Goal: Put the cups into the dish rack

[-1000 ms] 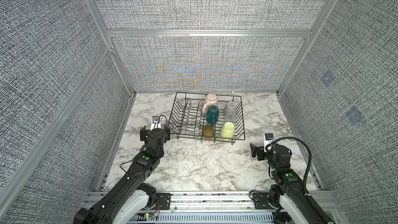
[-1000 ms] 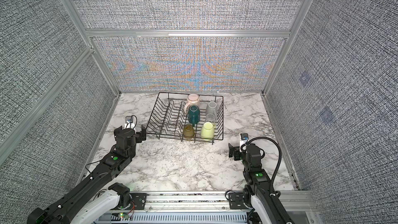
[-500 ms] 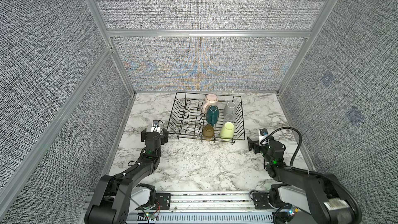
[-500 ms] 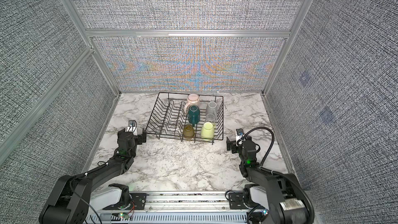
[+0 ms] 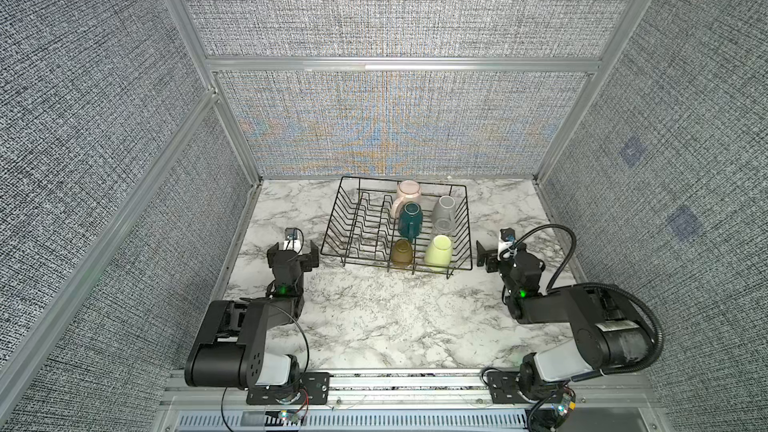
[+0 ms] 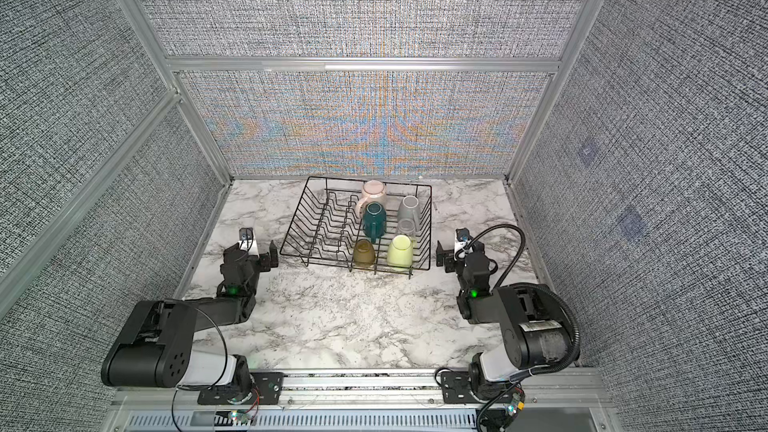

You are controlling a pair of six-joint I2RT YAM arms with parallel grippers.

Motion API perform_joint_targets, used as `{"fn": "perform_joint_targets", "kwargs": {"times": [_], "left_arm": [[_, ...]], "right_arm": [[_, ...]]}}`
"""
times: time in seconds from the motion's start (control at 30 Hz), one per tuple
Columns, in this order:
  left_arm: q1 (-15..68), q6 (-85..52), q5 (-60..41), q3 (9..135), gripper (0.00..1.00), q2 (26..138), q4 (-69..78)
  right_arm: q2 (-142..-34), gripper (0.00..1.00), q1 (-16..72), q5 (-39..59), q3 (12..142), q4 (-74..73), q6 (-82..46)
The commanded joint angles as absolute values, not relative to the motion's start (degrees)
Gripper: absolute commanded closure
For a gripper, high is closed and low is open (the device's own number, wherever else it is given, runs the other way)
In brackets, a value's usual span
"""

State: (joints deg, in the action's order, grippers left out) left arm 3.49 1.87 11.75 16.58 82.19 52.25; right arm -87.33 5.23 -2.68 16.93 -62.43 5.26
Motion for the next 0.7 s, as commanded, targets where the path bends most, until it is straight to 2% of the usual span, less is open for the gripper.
{"fn": "perform_joint_targets", "kwargs": {"times": [0.0,0.07,0.13,0.2,0.3,0.67], "left_arm": [[2.3,0.4,6.8,17.2,0.01,87.6,59.7],[1.0,-0.5,4.4,18.6,0.01,86.6,55.5],[0.8,-0.4,4.0,20.3,0.01,84.4,48.7],[0.7,-0.7,4.2,19.5,0.01,85.9,52.7],[0.4,-1.1,4.2,21.4,0.01,85.0,47.6],[0.2,-1.2,4.0,21.4,0.01,85.1,47.8]], "right_arm": [[-88.4,0.01,5.2,-8.9,21.1,-53.1,2.6],[-86.9,0.01,4.4,-9.2,22.9,-46.7,0.8],[-87.5,0.01,4.2,-9.6,22.7,-47.7,0.6],[-88.3,0.01,4.2,-9.7,22.0,-50.5,0.8],[-88.0,0.01,4.2,-9.7,22.1,-49.8,0.8],[-88.1,0.01,4.3,-9.7,22.0,-50.0,0.8]]}}
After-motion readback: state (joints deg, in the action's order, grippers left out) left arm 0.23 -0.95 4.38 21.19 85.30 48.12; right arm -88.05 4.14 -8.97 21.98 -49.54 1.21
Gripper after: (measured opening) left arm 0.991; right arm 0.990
